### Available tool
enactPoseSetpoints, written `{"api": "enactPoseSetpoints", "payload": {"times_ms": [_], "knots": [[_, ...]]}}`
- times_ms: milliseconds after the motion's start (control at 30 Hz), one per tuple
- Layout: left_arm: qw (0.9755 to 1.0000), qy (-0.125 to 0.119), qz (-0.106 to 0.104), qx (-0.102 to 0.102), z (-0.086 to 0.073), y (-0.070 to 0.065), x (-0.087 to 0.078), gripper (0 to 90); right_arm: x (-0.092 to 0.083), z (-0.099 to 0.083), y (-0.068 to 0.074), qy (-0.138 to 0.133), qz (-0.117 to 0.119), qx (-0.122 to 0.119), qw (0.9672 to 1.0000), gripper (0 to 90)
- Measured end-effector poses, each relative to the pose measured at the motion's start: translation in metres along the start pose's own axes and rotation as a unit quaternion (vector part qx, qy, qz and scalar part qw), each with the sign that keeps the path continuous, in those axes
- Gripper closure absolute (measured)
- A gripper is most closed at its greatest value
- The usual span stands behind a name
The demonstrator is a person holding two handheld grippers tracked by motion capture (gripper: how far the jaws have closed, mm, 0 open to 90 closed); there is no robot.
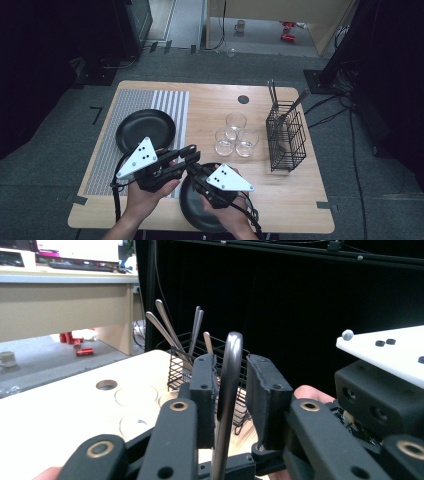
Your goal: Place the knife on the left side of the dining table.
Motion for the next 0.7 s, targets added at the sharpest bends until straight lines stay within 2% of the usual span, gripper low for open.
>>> {"api": "enactPoseSetpoints", "payload": {"times_ms": [200,367,467,600,700], "knots": [[1.0000,0.006,-0.003,0.000,-0.0018,0.0025,0.0004,81.5,0.0001,0.0005,0.0010,0.001,0.000,-0.006,1.0000,80.6],[0.9999,0.006,0.001,0.009,-0.0017,0.0023,-0.0005,83.5,-0.0003,0.0005,0.0011,0.000,0.002,-0.007,1.0000,80.5],[1.0000,0.003,0.003,0.006,-0.0020,0.0029,-0.0011,84.1,-0.0005,0.0003,0.0013,-0.001,0.002,-0.008,1.0000,80.5],[0.9999,0.003,0.005,0.010,-0.0021,0.0021,-0.0011,83.2,-0.0007,0.0004,0.0016,-0.001,0.002,-0.009,1.0000,80.5],[0.9999,0.006,0.008,0.011,-0.0024,0.0018,-0.0007,77.6,-0.0009,0.0004,0.0007,-0.002,-0.001,-0.007,1.0000,80.5]]}}
Point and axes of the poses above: each handheld gripper's, and its own axes: x roughly forward along the jaws, z roughly out of its top, y roughly to its left, the point moved 2 cm from there along x, roughly forward along the jaws, and after that the axes turned 6 degrees about -y, right-handed, at the moved point
